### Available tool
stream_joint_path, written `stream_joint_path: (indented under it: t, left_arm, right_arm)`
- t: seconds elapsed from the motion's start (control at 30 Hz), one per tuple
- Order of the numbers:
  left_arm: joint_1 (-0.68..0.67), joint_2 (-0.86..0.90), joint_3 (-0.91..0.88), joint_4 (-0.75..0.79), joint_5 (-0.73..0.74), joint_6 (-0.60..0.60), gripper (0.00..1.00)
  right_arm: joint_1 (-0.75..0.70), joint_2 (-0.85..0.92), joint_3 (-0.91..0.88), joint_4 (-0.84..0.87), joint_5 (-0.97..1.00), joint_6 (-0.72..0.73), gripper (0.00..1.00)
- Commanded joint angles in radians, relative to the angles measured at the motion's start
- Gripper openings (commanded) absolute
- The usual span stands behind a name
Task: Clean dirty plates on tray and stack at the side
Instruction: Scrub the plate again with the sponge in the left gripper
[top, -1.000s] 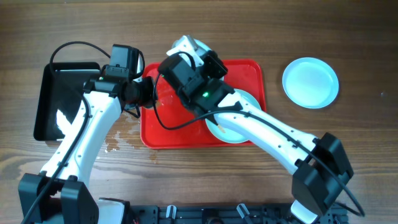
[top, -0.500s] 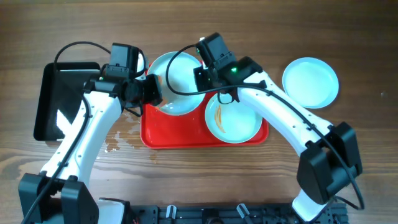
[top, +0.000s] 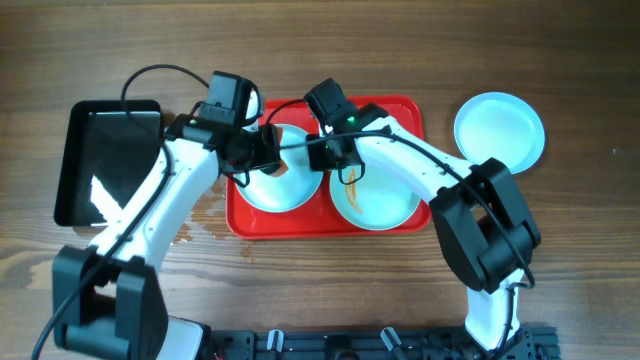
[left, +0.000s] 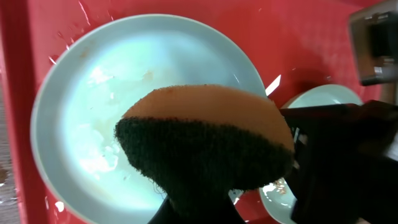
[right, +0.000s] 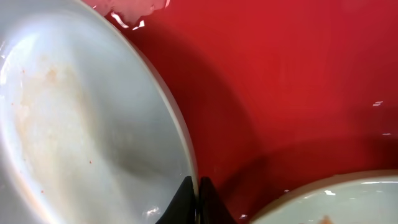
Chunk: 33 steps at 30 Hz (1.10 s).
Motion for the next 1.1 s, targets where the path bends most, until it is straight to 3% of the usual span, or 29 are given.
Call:
stream_joint_path:
  t: [0.0, 0.63, 0.77, 1.07]
  left_arm:
    - [-0.009, 0.081, -0.002, 0.010, -0.011, 0.001, 0.04]
    - [-0.091, 0.291, -0.002, 0.139, 0.014, -0.116, 0.04]
    - [-0.101, 0.294, -0.002, 0.106, -0.077, -0.116, 0.04]
    - [-0.082, 0.294, -0.002, -0.109, -0.443, -0.120, 0.04]
  right_arm:
    - [0.002, 0.009, 0.003, 0.003, -0.049, 0.014, 0.04]
    - [0.002, 0.009, 0.003, 0.013, -0.049, 0.040, 0.04]
    - [0.002, 0.009, 0.003, 0.009, -0.048, 0.040, 0.04]
    - [0.002, 0.009, 0.003, 0.010, -0.032, 0.040, 0.04]
